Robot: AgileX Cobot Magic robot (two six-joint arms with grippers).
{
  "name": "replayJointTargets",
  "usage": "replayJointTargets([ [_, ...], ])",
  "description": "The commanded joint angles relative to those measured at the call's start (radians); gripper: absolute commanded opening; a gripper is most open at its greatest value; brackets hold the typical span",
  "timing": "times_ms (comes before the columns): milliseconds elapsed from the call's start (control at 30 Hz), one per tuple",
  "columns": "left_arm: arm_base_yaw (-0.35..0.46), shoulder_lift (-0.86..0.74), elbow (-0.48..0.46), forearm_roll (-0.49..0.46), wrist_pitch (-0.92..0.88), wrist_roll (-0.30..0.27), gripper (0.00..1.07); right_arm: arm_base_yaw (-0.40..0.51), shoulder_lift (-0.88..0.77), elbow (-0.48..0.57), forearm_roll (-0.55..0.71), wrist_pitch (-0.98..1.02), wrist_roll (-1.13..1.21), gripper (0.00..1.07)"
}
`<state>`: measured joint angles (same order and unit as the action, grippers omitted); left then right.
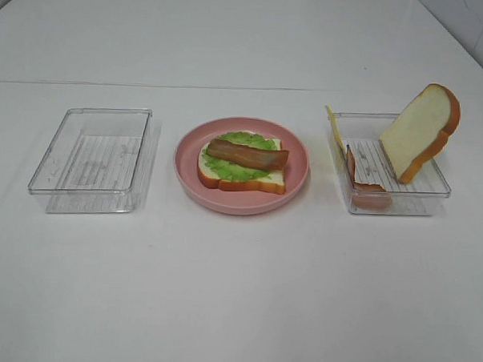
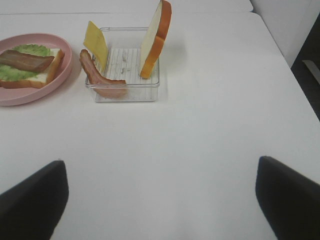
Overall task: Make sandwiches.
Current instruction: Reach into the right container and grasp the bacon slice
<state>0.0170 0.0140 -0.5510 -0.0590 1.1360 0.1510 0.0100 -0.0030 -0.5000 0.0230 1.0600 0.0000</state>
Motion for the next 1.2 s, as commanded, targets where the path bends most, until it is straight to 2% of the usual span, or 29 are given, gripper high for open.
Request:
replayJointTargets([
  [33,-0.004,-0.043,0.006,-0.013,-0.022,-0.006,0.99,0.001,-0.013,0.003,-0.006,-0.006,0.007,0.94],
  [167,-0.004,-0.043,0.043,-0.015,-0.096,-0.007,0.99,0.001,-0.009,0.003,-0.006,-0.006,0.007,0.94],
  [567,-0.004,-0.043,0.042,0.006,-0.094,-0.054,0.98,0.001,-0.009,0.003,-0.006,-0.006,0.007,0.94],
  [933,-0.004,-0.039,0.042,0.006,-0.094,-0.054,0.98,0.001,0.000,0.002,-0.010,-0.007,0.007,0.94],
  [1033,-0.004,-0.039,0.042,0.006,-0.094,-0.054,0.98,0.001,0.050,-0.016,-0.006,-0.002,0.014,0.94],
  [1067,-0.004,-0.039,0.042,0.006,-0.094,-0.054,0.98,0.001,0.133,-0.044,0.003,0.010,0.023,0.94],
  [1133,-0.004,-0.039,0.042,0.006,-0.094,-0.054,0.98,0.001,0.175,-0.063,0.007,0.015,0.025,0.94],
  [1167,-0.004,-0.039,0.042,0.006,-0.094,-0.054,0.98,0.001,0.301,-0.107,0.021,0.022,0.024,0.94],
  [1200,-0.004,-0.039,0.042,0.006,-0.094,-0.054,0.98,0.001,0.301,-0.107,0.021,0.022,0.024,0.94],
])
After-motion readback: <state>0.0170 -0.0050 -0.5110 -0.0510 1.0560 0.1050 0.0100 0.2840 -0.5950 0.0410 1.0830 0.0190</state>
